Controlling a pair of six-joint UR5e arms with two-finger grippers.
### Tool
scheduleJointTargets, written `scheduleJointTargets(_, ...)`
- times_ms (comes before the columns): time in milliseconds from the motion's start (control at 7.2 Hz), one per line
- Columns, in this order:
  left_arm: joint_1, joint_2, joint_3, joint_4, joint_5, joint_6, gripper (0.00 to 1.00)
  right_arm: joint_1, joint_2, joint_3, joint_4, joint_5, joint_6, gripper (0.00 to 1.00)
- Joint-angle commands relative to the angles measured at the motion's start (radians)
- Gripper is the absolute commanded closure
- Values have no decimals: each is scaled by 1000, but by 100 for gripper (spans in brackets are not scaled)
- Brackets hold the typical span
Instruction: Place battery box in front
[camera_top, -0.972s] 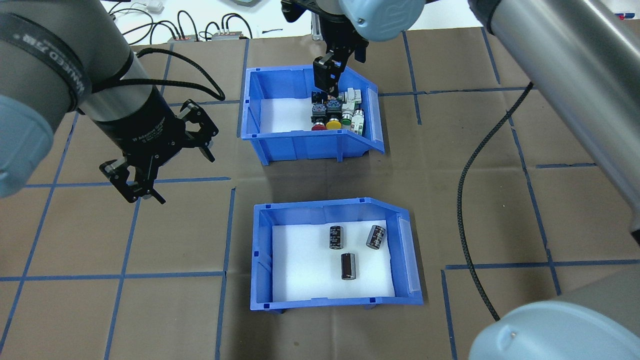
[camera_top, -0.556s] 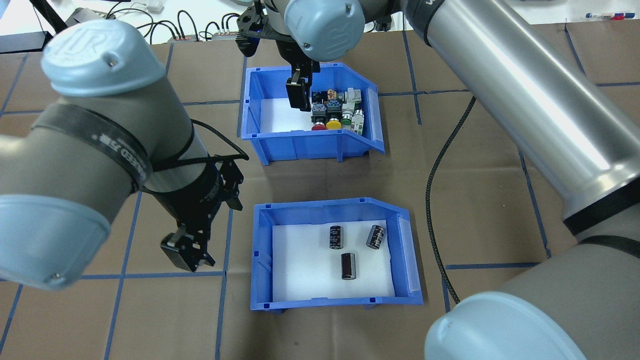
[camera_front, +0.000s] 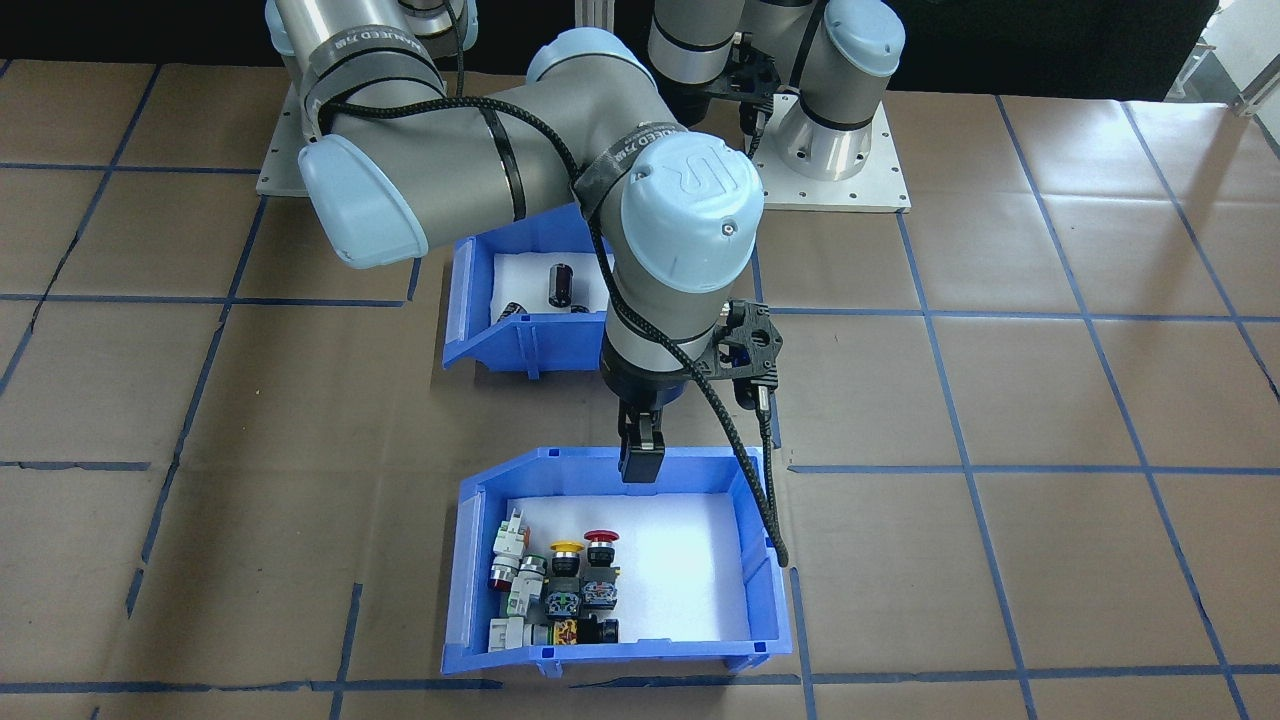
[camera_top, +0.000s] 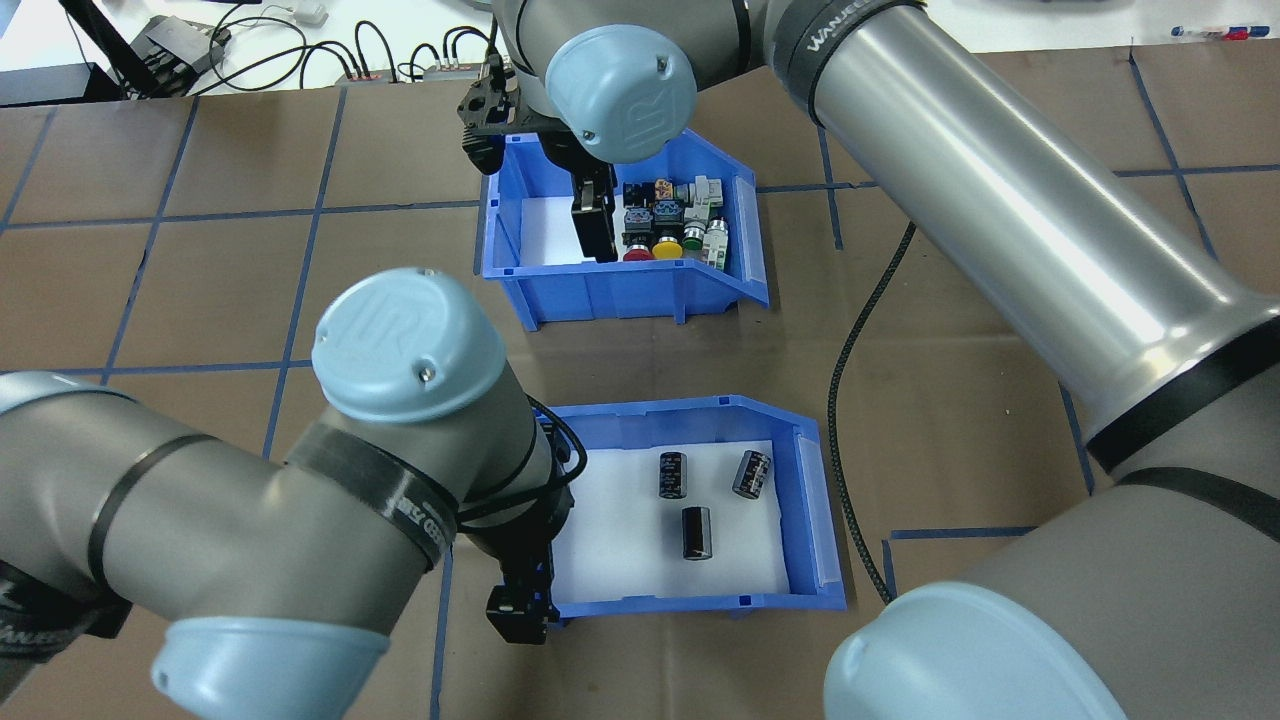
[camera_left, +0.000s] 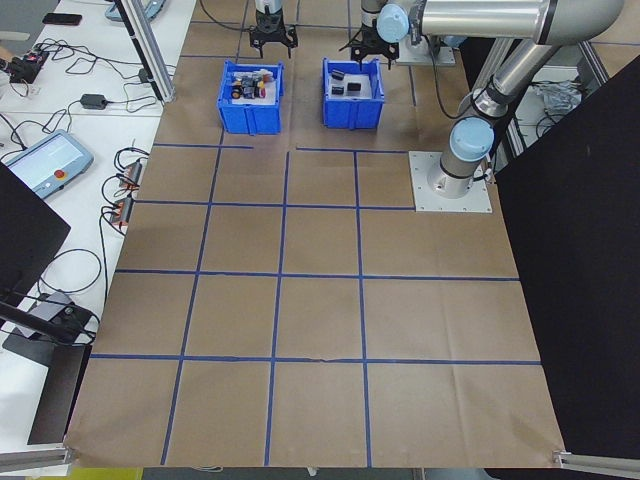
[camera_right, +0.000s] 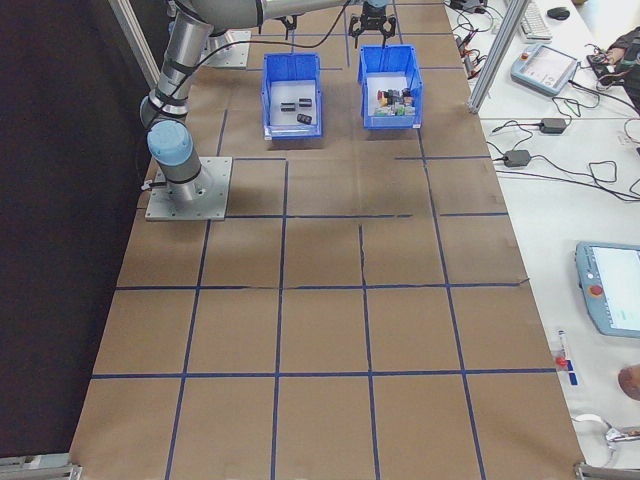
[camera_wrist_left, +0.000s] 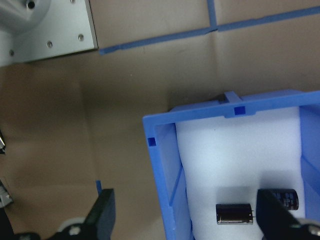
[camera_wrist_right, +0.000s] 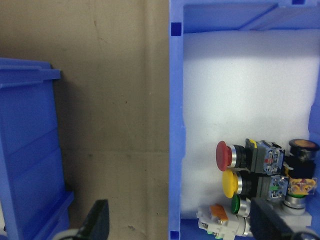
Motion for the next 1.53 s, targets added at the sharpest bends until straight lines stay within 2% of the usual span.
scheduleJointTargets(0, -59, -9, -83, 94, -9, -110, 0, 10, 64, 14, -99, 1, -5, 0)
scheduleJointTargets(417, -92, -29, -149, 276, -9, -170, 0, 9, 119, 35, -133, 45, -10, 0)
scheduleJointTargets(694, -96, -68, -149, 296, -9, -167, 0, 9, 104, 107, -185, 45, 7, 0)
scheduleJointTargets(833, -98, -99, -147, 334, -9, -167, 1, 7, 94, 120, -189, 44, 10, 6)
scheduleJointTargets(1111, -103, -145, -146, 344, -11, -162, 1, 9, 84, 115, -187, 39, 25, 51)
scheduleJointTargets(1250, -118, -171, -147, 345, -11, -165, 1, 7, 83, 112, -187, 34, 25, 69)
scheduleJointTargets(1389, -133, -202, -147, 388, -11, -185, 3, 6, 81, 106, -187, 36, 25, 82)
